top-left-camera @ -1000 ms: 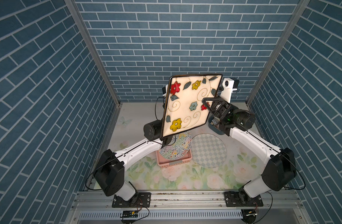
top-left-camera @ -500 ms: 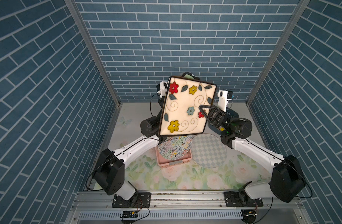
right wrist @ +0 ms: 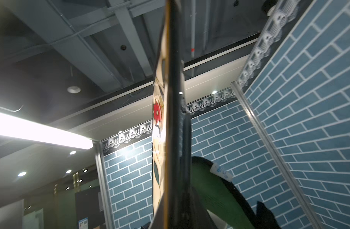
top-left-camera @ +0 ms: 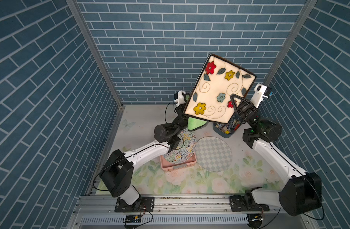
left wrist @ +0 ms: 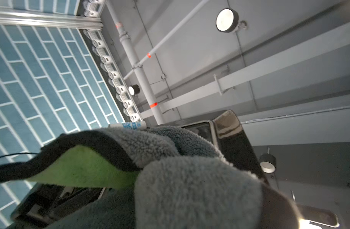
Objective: Wipe the wet plate dry
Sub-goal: Wipe the plate with towel.
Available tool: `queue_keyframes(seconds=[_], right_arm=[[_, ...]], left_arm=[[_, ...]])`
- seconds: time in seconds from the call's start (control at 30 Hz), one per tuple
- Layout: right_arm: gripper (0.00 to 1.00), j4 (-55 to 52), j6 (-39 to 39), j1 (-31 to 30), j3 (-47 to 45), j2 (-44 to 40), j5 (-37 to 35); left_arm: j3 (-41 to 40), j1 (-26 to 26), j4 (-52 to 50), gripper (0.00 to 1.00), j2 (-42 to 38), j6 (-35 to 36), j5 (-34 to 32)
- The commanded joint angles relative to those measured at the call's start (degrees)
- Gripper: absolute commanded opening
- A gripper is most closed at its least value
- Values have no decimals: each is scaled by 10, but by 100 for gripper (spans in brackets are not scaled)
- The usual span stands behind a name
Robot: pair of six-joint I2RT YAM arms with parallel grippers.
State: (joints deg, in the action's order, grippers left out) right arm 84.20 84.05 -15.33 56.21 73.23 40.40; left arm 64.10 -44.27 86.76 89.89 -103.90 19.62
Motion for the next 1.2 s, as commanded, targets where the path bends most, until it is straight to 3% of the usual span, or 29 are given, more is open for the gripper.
queue_keyframes(seconds=[0.0, 0.13, 0.2, 0.27, 0.3, 0.33, 0.37, 0.43, 0.53, 0.8, 0.93, 1.1, 1.17], right_arm=[[0, -41, -25, 45, -49, -23, -138], [0, -114, -54, 51, -91, -57, -155], [0, -183, -95, 38, -95, -80, -168], [0, -227, -137, 20, -90, -96, -179], [0, -241, -154, 8, -85, -100, -181], [0, -252, -167, -1, -79, -103, -183], [0, -261, -178, -11, -75, -105, -186], [0, -274, -198, -30, -64, -110, -195], [0, -296, -225, -56, -45, -113, -209], [0, -277, -254, -103, -37, -111, -178], [0, -266, -293, -171, -53, -109, -147], [0, -252, -318, -264, -47, -68, -109], [0, -246, -317, -273, -25, -52, -89]], left_arm=[[-45, 30, 111, 0, -78, 4, 44], [-114, 98, 63, 0, -157, 34, 47], [-123, 116, -47, 0, -205, 111, 67], [-90, 113, -312, 0, -256, 298, 63], [-54, 95, -460, 0, -272, 424, 14], [0, 65, -636, 0, -276, 534, -76], [38, 39, -734, 0, -270, 613, -152], [78, 27, -814, 0, -244, 677, -207], [112, 26, -864, 0, -205, 710, -237], [120, 28, -878, 0, -160, 716, -245], [142, 55, -914, 0, -142, 702, -271], [175, 77, -922, 0, -123, 710, -256], [196, 76, -923, 0, -101, 721, -206]])
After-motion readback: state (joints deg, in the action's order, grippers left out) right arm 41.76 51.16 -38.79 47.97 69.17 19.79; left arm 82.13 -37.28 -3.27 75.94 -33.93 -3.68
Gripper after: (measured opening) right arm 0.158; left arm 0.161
